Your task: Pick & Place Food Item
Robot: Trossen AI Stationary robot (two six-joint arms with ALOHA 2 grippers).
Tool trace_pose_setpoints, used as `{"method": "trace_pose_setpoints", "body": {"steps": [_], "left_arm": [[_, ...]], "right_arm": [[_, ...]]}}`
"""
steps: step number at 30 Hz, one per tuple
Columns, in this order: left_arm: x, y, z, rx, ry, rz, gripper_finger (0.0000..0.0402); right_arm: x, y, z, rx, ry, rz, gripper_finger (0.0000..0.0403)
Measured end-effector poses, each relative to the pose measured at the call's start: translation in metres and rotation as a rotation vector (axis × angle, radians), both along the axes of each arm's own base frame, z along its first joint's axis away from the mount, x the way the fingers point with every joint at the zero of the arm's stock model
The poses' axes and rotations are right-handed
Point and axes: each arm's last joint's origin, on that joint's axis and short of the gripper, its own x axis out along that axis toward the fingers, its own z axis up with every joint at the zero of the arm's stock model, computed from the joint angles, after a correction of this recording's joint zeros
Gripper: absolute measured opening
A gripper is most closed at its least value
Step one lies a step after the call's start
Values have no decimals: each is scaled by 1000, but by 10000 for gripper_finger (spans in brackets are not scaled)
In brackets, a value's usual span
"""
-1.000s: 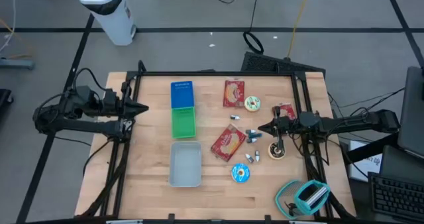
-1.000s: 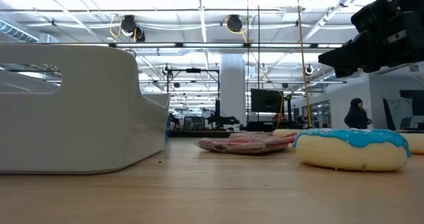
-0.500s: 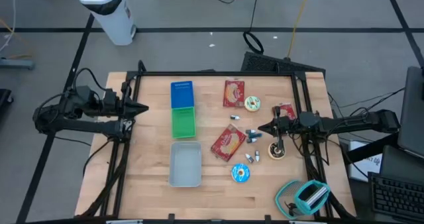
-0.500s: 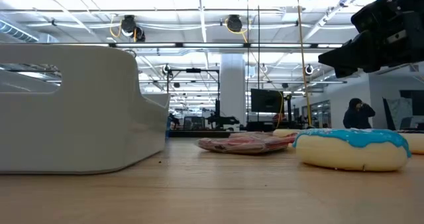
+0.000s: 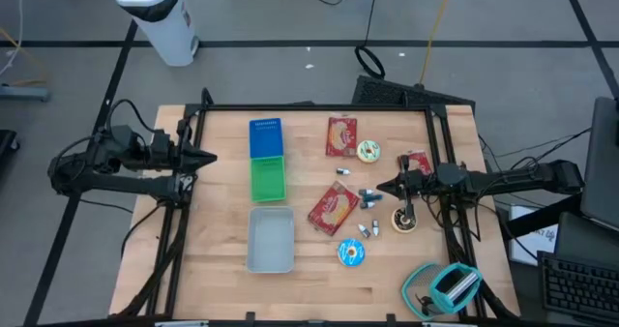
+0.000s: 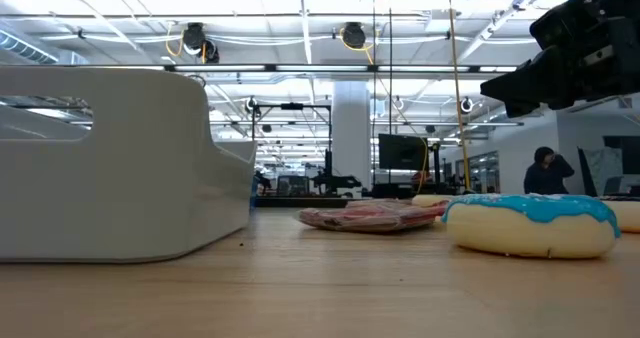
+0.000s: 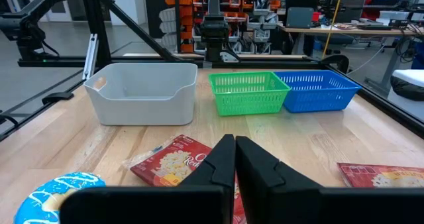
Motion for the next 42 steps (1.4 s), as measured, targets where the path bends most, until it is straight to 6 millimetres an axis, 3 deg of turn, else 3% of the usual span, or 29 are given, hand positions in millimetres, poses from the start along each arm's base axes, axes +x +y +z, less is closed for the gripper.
{"method": "trace_pose_setpoints", "body": {"steps": [36, 39, 42], "left_arm": [[0, 0, 0, 0, 0, 0, 21], [0, 0, 0, 0, 0, 0, 21], [0, 0, 0, 0, 0, 0, 21]], "right_arm": [[0, 0, 0, 0, -5, -1, 4], [0, 0, 7, 22, -68, -1, 4], [0, 0, 19, 159, -195, 3, 4]]}}
